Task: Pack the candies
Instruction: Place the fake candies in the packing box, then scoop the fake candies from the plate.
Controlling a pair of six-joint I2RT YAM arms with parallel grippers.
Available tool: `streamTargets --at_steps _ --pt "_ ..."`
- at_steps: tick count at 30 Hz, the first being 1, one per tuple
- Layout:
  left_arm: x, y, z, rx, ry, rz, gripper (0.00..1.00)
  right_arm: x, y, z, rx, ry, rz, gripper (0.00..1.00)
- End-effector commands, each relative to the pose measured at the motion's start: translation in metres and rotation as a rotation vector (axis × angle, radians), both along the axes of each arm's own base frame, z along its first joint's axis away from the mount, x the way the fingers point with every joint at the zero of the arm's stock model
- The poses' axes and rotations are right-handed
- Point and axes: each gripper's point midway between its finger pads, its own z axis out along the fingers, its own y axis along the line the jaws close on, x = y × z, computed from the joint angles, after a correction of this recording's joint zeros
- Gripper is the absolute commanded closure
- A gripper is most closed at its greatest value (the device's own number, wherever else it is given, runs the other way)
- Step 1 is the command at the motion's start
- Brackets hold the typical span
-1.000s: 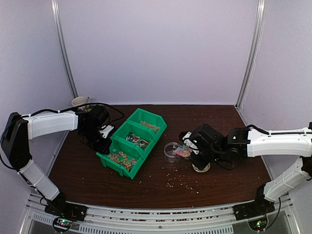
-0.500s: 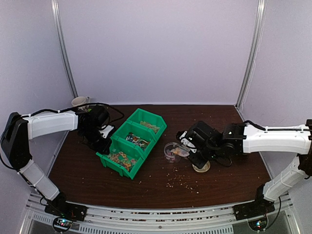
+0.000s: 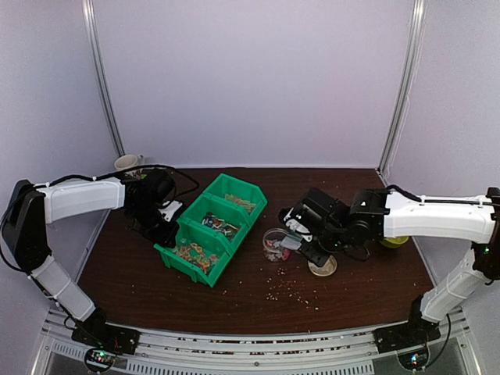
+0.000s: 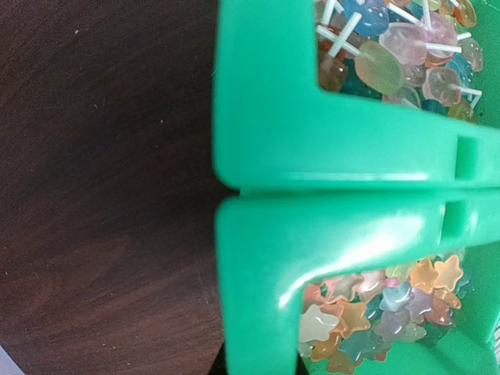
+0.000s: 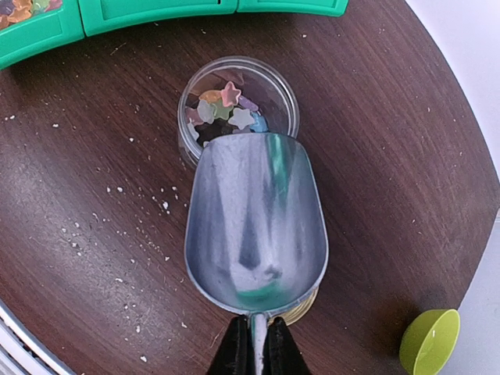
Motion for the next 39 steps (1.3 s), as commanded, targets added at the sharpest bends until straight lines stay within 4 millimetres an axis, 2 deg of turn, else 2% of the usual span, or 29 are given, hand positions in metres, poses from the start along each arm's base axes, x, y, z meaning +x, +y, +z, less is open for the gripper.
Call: streamTargets --at_steps 1,14,18,22,30,39 --pt "0.043 -0.031 0.063 -0.176 -0.226 -0.009 1.00 0.005 -0.003 0.011 -0.039 -0.010 -0.004 1.00" --pt "0.043 -0.030 0.062 -0.174 -0.223 -0.006 1.00 0.010 -0.003 0.026 -0.076 -0.042 0.023 1.00" --pt "0.042 -0.031 0.059 -0.177 -0.213 -0.008 1.00 0.016 0.002 0.035 -0.021 -0.103 0.032 1.00" --pt "0.042 -0.032 0.057 -0.180 -0.204 -0.009 1.00 0.018 0.005 0.036 0.042 -0.170 0.063 1.00" --pt "0.042 -0.033 0.052 -0.208 -0.175 -0.001 1.00 0.012 0.015 0.041 0.235 -0.275 0.129 1.00" --pt "0.043 -0.039 0.047 -0.302 -0.129 0.012 1.00 0.000 0.028 0.081 0.414 -0.412 0.195 1.00"
